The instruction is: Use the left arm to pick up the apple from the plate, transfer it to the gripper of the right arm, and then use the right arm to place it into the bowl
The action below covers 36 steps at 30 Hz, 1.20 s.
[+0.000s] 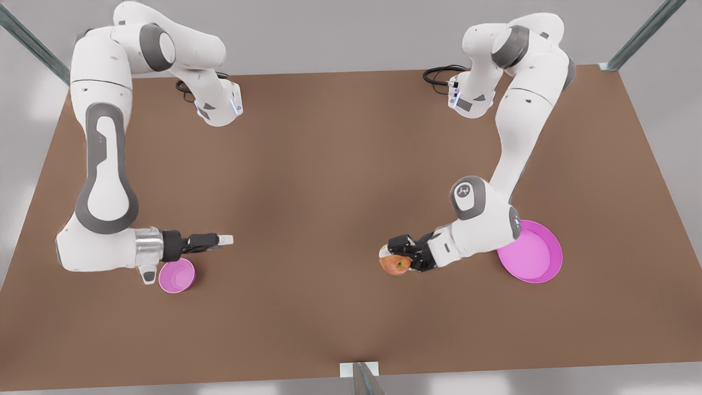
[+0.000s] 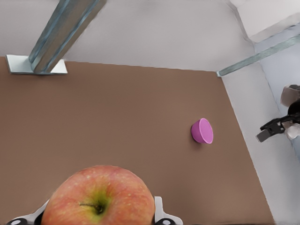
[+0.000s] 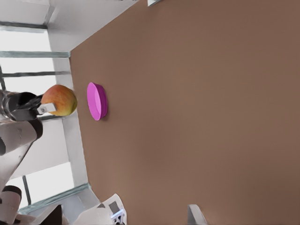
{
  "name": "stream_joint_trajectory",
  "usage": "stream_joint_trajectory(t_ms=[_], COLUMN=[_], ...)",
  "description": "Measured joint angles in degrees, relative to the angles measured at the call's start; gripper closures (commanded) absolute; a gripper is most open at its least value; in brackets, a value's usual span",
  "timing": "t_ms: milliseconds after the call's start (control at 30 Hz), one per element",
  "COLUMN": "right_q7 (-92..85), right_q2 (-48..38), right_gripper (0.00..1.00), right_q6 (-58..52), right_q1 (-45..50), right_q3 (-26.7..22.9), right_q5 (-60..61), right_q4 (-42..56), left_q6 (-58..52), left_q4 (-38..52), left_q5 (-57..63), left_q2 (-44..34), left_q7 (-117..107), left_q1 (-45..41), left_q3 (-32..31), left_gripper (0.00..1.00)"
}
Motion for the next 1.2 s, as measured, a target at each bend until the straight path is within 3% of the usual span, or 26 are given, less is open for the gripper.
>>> stream_joint_trajectory(t_ms=[167, 300, 600, 867, 1200], right_q7=[-2.3, -5.4, -17.8, -26.3, -33.5], right_q2=[8.7, 12.6, 12.5, 12.0, 12.4], right_gripper=[0.00, 0.00, 0.00, 0.00, 0.00], right_q6=[9.2, 15.3, 17.4, 16.5, 17.8], right_q1=[3.5, 5.0, 5.0, 5.1, 6.5], right_q3=[3.6, 5.0, 5.6, 8.4, 8.6], right_q5=[9.3, 14.2, 24.5, 26.8, 28.3], right_q4=[8.7, 9.6, 1.2, 0.5, -0.2], left_q6=[1.4, 4.2, 9.7, 12.1, 13.3], left_q4=[7.0, 11.3, 14.1, 14.2, 14.4], left_q5=[-9.8, -13.9, -16.5, -19.4, -20.9], left_q2=[5.1, 9.9, 15.0, 16.4, 16.8], left_q7=[15.4, 29.0, 55.1, 70.6, 82.5], left_q1=[-4.7, -8.3, -11.1, -12.2, -12.8], left_q3=[-2.6, -4.1, -5.7, -5.8, -5.7], left_gripper=[0.13, 0.13, 0.13, 0.13, 0.12])
